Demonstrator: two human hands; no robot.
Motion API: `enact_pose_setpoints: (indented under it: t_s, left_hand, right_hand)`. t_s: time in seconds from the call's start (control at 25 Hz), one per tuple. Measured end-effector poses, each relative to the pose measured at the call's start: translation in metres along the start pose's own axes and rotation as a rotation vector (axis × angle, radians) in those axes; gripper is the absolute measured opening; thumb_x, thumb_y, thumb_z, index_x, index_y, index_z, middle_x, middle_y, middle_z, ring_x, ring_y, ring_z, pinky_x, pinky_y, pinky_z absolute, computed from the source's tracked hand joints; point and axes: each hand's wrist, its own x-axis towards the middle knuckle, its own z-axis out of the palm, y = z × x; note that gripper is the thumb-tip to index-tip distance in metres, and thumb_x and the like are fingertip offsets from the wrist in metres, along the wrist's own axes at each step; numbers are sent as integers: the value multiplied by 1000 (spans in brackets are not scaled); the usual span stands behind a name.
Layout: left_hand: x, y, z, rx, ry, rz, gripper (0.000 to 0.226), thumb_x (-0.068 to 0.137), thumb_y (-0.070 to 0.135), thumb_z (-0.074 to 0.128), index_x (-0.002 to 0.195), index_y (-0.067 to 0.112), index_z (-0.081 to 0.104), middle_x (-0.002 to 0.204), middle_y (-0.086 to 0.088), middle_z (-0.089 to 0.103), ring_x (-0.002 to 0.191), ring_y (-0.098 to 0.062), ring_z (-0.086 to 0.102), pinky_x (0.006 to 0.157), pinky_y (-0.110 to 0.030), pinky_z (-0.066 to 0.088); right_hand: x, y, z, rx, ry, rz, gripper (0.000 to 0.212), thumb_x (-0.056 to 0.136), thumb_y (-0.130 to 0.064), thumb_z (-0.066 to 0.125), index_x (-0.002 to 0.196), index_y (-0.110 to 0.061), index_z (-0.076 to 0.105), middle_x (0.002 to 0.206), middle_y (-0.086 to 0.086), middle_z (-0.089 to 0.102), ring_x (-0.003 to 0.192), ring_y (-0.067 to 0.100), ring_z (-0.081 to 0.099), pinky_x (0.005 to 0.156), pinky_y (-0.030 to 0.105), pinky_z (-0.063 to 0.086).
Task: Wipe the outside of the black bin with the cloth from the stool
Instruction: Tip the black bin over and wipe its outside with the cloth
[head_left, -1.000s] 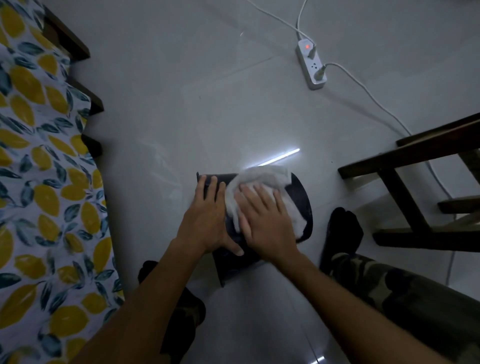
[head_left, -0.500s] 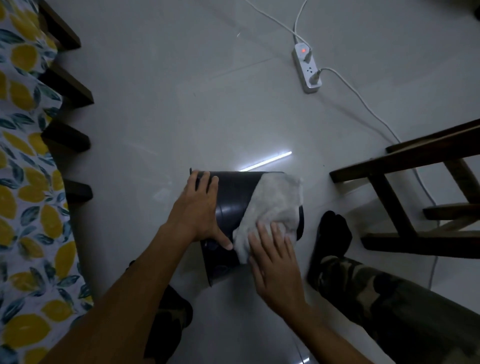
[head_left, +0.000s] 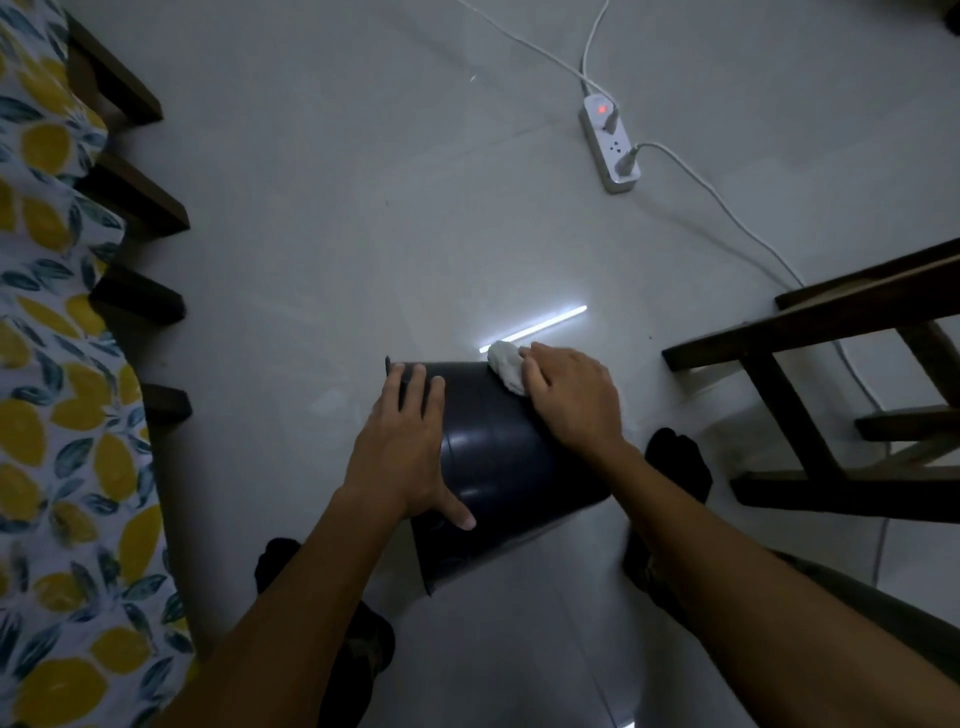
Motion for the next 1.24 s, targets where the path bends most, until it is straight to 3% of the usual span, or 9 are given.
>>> enact_pose_setpoints:
  t_s: [0.12,0.24,0.32,0.44,0.52,0.64,0.84,1.08,1.24]
  left_hand:
    - [0,4,4,7,7,10,167,37,86,77,160,11,-8,168,-12,-16,152,-34,-21,123,-47,11]
    - [1,4,3,-11,18,26,167,38,84,79,160,10,-8,167,-13,-16,152,-34,-21,122,-47,18]
    - [-3,4,5,-6,25,33,167,39,87,76,159,9,-9,167,-14,-14,152,-34,-21,122,-46,20]
    - [-4,5,9,28,23,46,169,37,93,69,159,6,-8,167,-17,-13,151,-37,-22,125,-48,13]
    - [-2,6,5,41,10,51,169,38,91,72,159,7,-9,167,-17,-15,150,-38,-24,124,-48,11]
    - [-1,9,-2,17,6,25,166,41,84,79,159,10,-11,166,-15,-19,150,-36,-25,122,-45,17]
    - [-14,11,1,-32,11,55,162,44,84,78,159,11,-11,166,-14,-20,151,-35,-22,121,-46,25]
    - [-23,13,-4,18,190,35,142,60,67,84,161,10,1,166,-20,-15,153,-37,-13,117,-43,31]
    - [-19,8,-1,76,427,10,116,62,31,96,154,2,33,164,-27,14,151,-43,18,111,-47,39]
  right_hand:
    - [-66,4,13,97,147,79,46,104,-37,41,145,-26,60,153,-3,56,145,22,46,121,46,32]
    - [-149,-33,44,90,196,145,54,103,-34,41,156,-21,44,165,1,40,156,28,28,124,53,28]
    - [-186,-52,57,45,157,-48,56,101,-31,49,156,-23,41,167,0,34,157,29,25,121,58,30]
    - [-144,-26,47,-84,164,-367,54,97,-39,56,150,-26,53,164,1,41,153,30,35,117,66,29]
    - [-100,-8,33,-77,174,-257,52,98,-45,51,148,-31,55,164,4,42,152,30,37,119,66,25]
    - [-64,-4,23,49,206,154,49,100,-48,40,142,-32,59,159,11,45,146,35,42,117,58,33]
    - [-41,8,-7,404,115,669,50,103,-45,30,141,-24,54,137,18,60,119,40,58,99,47,47]
    - [-33,6,-21,470,257,532,36,111,-34,34,135,-17,56,117,17,70,108,38,65,94,46,53]
    - [-30,2,-24,448,192,466,32,111,-31,37,136,-18,54,117,15,70,107,35,66,91,43,52]
